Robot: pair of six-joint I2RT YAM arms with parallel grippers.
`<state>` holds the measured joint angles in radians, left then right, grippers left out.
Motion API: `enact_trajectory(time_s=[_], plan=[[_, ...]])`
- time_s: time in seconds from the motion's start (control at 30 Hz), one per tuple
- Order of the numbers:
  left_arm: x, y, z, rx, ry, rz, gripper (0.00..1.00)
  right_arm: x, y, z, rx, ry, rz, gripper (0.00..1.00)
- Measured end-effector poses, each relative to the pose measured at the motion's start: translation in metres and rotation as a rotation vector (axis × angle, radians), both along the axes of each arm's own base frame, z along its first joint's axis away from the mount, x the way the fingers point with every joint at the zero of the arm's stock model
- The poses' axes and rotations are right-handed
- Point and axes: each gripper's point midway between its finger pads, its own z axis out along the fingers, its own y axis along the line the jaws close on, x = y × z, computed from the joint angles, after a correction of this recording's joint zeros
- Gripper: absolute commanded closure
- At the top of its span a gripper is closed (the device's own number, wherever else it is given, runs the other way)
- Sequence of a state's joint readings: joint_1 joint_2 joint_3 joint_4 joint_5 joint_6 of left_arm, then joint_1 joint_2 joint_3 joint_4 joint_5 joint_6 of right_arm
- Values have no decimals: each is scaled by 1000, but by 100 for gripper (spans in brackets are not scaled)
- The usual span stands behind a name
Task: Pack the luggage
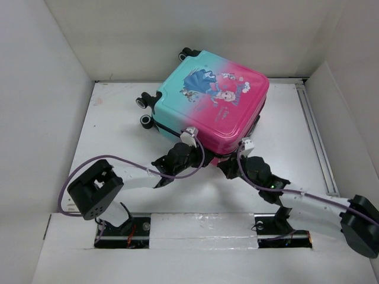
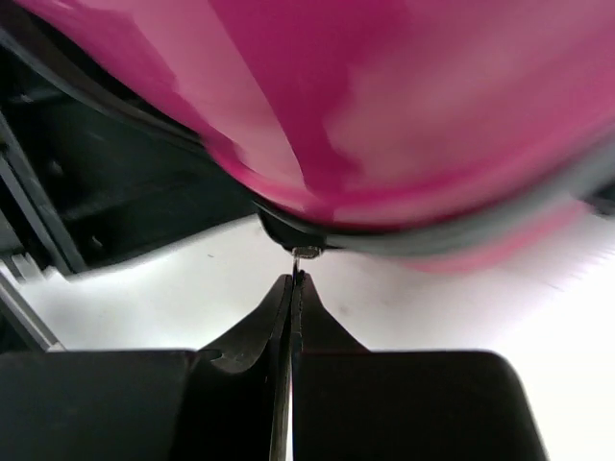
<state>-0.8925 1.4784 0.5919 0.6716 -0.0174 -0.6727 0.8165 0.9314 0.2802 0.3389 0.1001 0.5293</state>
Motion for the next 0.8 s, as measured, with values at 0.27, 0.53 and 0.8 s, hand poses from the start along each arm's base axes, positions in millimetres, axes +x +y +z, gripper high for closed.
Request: enact_trajectory(time_s=[0.27,0.53,0.8], plan=[[8,7,-1,41,-35,47,59,25,33,0,-37,0,-60,100],[9,92,29,51,-148,301,8,24,43,2,-26,-9,-47,100],[78,205,123,-204,-249,735,4,21,47,2,-21,-10,-30,100]])
